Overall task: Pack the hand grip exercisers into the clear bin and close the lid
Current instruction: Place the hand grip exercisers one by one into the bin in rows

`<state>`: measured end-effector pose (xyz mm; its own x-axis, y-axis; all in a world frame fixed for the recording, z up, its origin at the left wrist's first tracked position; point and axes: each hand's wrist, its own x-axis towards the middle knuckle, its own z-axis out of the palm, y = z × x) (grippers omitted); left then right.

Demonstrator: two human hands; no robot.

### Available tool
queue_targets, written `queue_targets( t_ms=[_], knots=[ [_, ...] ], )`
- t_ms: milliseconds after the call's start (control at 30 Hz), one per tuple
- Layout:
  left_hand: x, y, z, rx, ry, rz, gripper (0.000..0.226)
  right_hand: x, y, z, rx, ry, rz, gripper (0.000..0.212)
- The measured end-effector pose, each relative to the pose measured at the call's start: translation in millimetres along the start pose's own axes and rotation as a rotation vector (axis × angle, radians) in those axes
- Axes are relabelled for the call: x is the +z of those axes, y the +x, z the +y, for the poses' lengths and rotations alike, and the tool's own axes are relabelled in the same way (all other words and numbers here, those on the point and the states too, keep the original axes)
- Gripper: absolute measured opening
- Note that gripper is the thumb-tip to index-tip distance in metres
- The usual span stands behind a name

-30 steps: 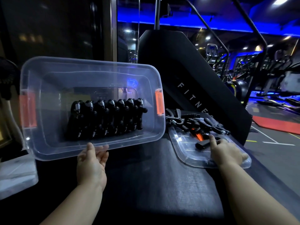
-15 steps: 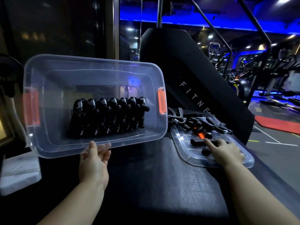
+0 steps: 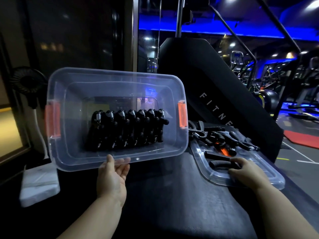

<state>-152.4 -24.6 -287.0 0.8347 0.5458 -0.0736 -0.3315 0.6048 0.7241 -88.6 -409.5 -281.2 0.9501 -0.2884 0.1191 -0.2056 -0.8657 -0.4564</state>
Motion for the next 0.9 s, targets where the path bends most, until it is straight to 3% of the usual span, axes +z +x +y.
queue_targets(
  t_ms=[200, 333, 467, 733, 900],
  knots=[
    [1, 0, 1, -0.006, 0.004, 0.000, 0.029, 3, 2, 2, -0.031, -0.154, 0.148, 0.047],
    [0, 0, 1, -0.017, 0.001, 0.007, 0.028, 3, 3, -1, -0.027, -0.255, 0.048, 0.056],
    [1, -3, 2, -0.013, 0.002, 0.007, 0.025, 3, 5, -1, -0.044, -0.223, 0.029, 0.055],
    [1, -3, 3, -0.010, -0.006, 0.026, 0.020, 5, 0, -6, -0.120, -0.037, 0.122, 0.030],
    [0, -1, 3, -0.010, 0.015, 0.017, 0.026, 4, -5, -14, -0.181, 0.070, 0.071, 0.021]
  ],
)
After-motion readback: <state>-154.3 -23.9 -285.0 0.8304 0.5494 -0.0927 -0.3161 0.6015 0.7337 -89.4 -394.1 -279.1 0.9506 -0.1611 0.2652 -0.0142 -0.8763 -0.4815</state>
